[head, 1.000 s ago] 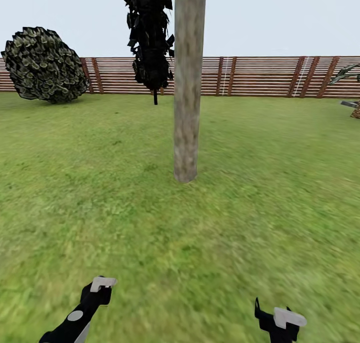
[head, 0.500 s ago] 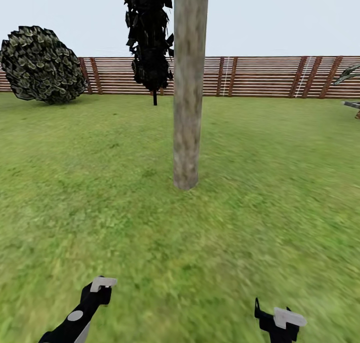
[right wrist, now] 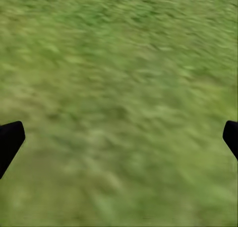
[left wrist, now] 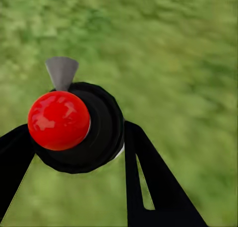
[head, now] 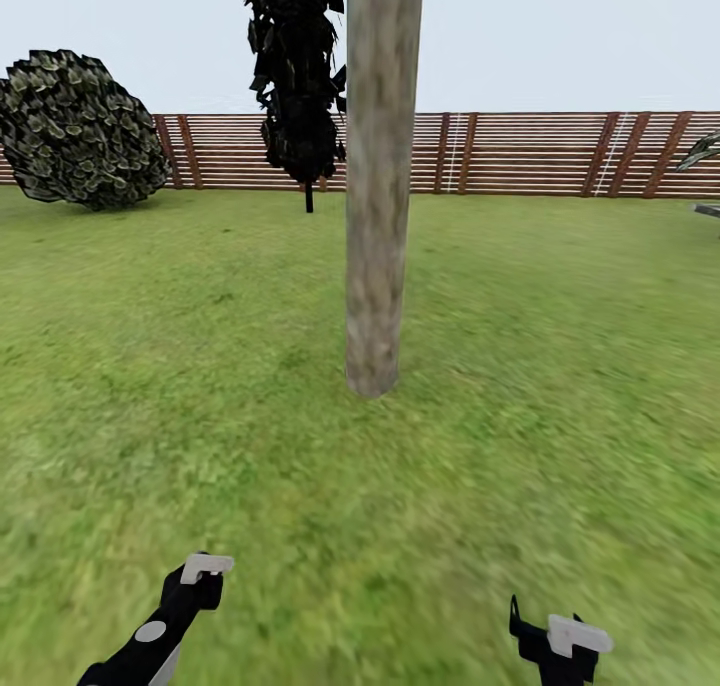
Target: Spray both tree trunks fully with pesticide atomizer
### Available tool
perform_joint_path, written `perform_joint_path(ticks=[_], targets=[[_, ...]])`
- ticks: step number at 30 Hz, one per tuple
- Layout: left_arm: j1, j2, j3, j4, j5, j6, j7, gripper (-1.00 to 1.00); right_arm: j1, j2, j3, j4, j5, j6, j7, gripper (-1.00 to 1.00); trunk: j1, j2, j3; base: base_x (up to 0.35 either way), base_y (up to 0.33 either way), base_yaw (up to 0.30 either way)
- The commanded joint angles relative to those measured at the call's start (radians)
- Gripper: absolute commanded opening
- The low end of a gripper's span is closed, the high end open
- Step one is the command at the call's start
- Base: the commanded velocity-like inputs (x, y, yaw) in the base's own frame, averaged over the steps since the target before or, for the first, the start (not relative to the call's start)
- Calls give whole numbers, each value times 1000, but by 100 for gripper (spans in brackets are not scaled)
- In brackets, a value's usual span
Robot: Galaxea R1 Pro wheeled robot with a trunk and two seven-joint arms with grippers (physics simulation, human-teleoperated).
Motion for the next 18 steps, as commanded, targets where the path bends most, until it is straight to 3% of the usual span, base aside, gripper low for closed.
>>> perform_joint_path(ticks=[1, 18], targets=[[0, 0, 0, 0, 0, 0, 0, -100, 0, 0, 0, 0, 0, 0, 0, 100, 0, 0, 0, 340, 0, 0], [0, 0, 0, 0, 0, 0, 0, -100, 0, -1, 0, -1, 0, -1, 0, 100, 0, 0, 0, 340, 0, 0]])
